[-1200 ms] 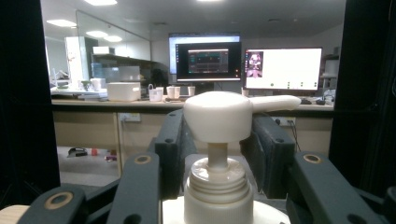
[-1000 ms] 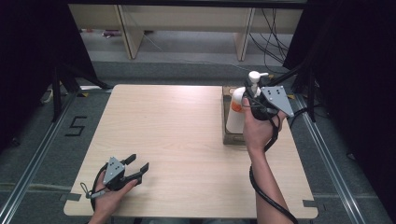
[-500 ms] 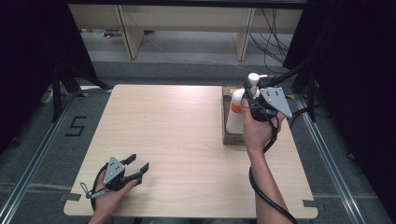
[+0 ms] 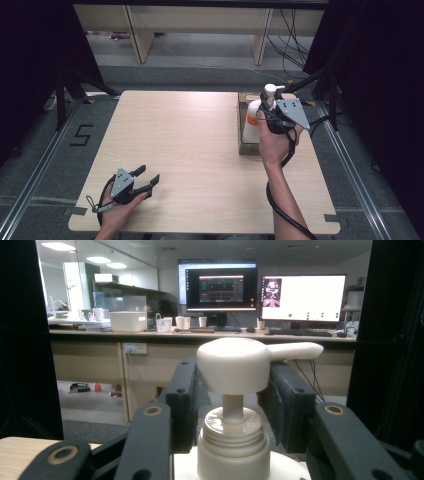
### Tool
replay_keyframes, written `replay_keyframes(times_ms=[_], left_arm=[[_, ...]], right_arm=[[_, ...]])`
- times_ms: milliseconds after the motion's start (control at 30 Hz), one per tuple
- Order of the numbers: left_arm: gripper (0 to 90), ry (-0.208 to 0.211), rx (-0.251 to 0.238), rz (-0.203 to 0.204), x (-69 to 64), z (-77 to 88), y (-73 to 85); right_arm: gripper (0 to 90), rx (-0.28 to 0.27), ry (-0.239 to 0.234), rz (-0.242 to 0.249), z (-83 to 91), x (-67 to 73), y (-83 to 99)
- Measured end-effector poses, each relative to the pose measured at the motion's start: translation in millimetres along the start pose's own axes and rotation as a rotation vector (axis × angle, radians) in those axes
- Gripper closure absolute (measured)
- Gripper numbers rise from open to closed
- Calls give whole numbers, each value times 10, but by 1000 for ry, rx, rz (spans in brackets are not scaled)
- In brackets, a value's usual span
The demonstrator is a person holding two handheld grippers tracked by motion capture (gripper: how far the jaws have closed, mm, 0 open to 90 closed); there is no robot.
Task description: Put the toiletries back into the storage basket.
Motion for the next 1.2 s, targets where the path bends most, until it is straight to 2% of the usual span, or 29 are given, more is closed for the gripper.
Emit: replay_keyframes(times_ms=[167,200,233,300,333,400,467,533,667,767,833,900,1000,1033,1200], left_arm=[[357,0,0,-4,0,1,0],[356,0,-1,-4,-1,1,0],[357,0,0,-4,0,1,0],[356,0,0,-4,0,1,0],[356,0,-1,-2,-2,1,-1],[356,0,-2,-3,-2,2,0],[357,1,-2,-2,-3,1,-1],[356,0,-2,-6,-3,0,-1],[356,-1,-1,-7,-1,1,0],[356,0,-1,-6,-3,0,0],[356,-1,-1,-7,-2,0,0],[356,0,-2,-6,-3,0,-1],[356,0,0,-10,-3,0,1],[356,0,0,-11,-3,0,1],[356,0,-1,-11,-3,1,0]], right_arm=[[604,9,8,19,6,-24,53],[604,9,6,-1,7,-9,68],[604,9,-5,2,0,-7,78],[604,16,3,11,6,-21,103],[604,19,-1,-3,4,-9,118],[604,23,5,24,9,-42,136],[604,30,8,7,14,-36,166],[604,31,2,23,11,-42,182],[604,45,1,1,19,-41,249],[604,52,11,12,24,-62,291],[604,59,19,-1,25,-63,323],[604,61,15,11,23,-74,340],[604,80,10,5,27,-69,377],[604,65,14,10,24,-78,373],[604,77,15,0,26,-72,425]])
Point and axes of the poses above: each handheld gripper's, and its own axes: z roughly backward along the jaws, y roughly out of its underside, x roughly to its left, the point moved 9 cm from there along -z, roughly forward along the jaws, and after that the axes turned 13 degrees about -y, right-handed, at the moved point
